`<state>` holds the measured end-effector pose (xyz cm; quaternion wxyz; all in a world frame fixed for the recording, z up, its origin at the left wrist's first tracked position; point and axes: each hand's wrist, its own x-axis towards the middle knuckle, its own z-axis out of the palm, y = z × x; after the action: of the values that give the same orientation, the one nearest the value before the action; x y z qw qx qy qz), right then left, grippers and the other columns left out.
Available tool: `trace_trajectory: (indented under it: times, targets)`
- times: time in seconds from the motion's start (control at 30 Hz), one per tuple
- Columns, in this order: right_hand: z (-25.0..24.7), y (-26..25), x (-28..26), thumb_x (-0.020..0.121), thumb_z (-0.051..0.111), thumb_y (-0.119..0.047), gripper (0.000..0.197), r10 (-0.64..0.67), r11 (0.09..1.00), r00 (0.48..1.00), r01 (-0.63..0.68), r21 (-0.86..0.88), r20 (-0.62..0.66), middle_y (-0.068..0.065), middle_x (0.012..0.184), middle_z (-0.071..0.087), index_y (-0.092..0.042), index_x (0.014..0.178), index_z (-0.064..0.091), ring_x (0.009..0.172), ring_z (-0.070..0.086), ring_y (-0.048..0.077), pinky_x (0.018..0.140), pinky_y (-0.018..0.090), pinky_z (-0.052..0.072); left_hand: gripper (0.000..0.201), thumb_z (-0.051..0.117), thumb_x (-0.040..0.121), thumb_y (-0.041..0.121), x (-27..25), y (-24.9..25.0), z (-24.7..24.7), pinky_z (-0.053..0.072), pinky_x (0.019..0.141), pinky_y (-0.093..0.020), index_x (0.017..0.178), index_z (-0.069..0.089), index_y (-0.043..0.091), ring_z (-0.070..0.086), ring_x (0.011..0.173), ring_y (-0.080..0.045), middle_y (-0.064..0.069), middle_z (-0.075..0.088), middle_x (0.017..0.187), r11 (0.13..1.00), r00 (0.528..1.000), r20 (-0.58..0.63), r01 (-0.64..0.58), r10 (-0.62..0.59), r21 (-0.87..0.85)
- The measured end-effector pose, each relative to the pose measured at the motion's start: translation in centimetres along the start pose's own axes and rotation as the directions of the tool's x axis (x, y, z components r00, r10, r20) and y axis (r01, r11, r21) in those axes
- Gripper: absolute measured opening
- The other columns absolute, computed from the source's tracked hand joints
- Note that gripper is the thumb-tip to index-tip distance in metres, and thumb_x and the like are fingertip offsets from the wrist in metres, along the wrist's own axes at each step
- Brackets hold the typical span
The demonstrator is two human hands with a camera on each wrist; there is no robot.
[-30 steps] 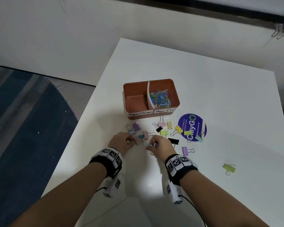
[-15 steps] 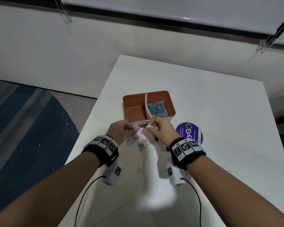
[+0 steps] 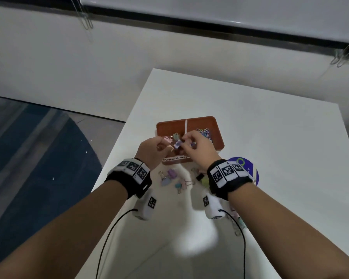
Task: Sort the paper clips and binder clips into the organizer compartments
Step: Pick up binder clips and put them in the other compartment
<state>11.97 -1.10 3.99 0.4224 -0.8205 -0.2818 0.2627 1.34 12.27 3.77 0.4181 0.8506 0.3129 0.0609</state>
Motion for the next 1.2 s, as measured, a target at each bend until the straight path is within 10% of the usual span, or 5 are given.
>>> trace_trajectory:
  times: [0.17, 0.27, 0.5, 0.9, 1.2]
  targets:
    - [0.0, 4.2, -3.0, 0.084, 0.069, -0.024, 0.011, 0.091, 0.995, 0.976, -0.084, -0.046, 0.196, -0.003, 0.072, 0.059, -0.028, 0.076, 0.061, 0.058, 0.055, 0.013, 0.059, 0.035, 0.052, 0.015, 0.074, 0.076, 0.026, -3.1, -3.9, 1.2, 0.04, 0.063, -0.015, 0.081, 0.065, 0.016, 0.051, 0.063, -0.004, 0.004, 0.06, 0.073, 0.996, 0.997, 0.078, -0.021, 0.014, 0.091]
    - [1.2, 6.3, -4.3, 0.077, 0.074, -0.03, 0.014, 0.111, 0.978, 0.963, -0.061, -0.201, 0.247, -0.002, 0.095, 0.065, -0.029, 0.088, 0.065, 0.076, 0.06, 0.014, 0.061, 0.017, 0.048, 0.019, 0.076, 0.074, 0.027, -4.3, -6.3, 2.4, 0.044, 0.069, -0.022, 0.083, 0.063, 0.016, 0.051, 0.065, -0.004, 0.001, 0.058, 0.083, 0.987, 0.995, 0.102, -0.002, -0.015, 0.164]
    - [5.0, 7.3, -4.8, 0.066, 0.082, -0.032, 0.058, 0.224, 0.94, 0.94, -0.139, -0.312, 0.258, 0.006, 0.117, 0.043, -0.023, 0.118, 0.058, 0.1, 0.057, 0.023, 0.095, 0.034, 0.049, 0.049, 0.085, 0.061, 0.025, -4.3, -7.2, 4.8, 0.048, 0.083, -0.03, 0.101, 0.062, 0.011, 0.053, 0.085, -0.021, 0.0, 0.042, 0.097, 0.968, 0.972, 0.206, 0.059, -0.111, 0.244]
    - [6.7, 8.1, -5.1, 0.072, 0.075, -0.018, 0.032, 0.263, 0.904, 0.95, -0.182, -0.387, 0.167, 0.012, 0.11, 0.048, -0.01, 0.102, 0.065, 0.102, 0.053, 0.031, 0.086, 0.031, 0.047, 0.018, 0.081, 0.065, 0.014, -5.6, -8.9, 5.2, 0.048, 0.082, -0.026, 0.073, 0.07, 0.002, 0.062, 0.089, -0.028, -0.016, 0.056, 0.109, 0.986, 0.993, 0.118, -0.031, 0.012, 0.162]
    - [6.0, 8.2, -5.4, 0.071, 0.075, -0.011, 0.03, 0.275, 0.901, 0.947, -0.194, -0.387, 0.164, 0.013, 0.109, 0.057, -0.008, 0.1, 0.065, 0.097, 0.058, 0.03, 0.081, 0.03, 0.047, 0.065, 0.085, 0.061, 0.019, -3.9, -6.5, 5.1, 0.046, 0.079, -0.025, 0.119, 0.054, 0.016, 0.058, 0.086, -0.021, -0.005, 0.058, 0.108, 0.994, 0.968, 0.243, 0.043, -0.067, 0.104]
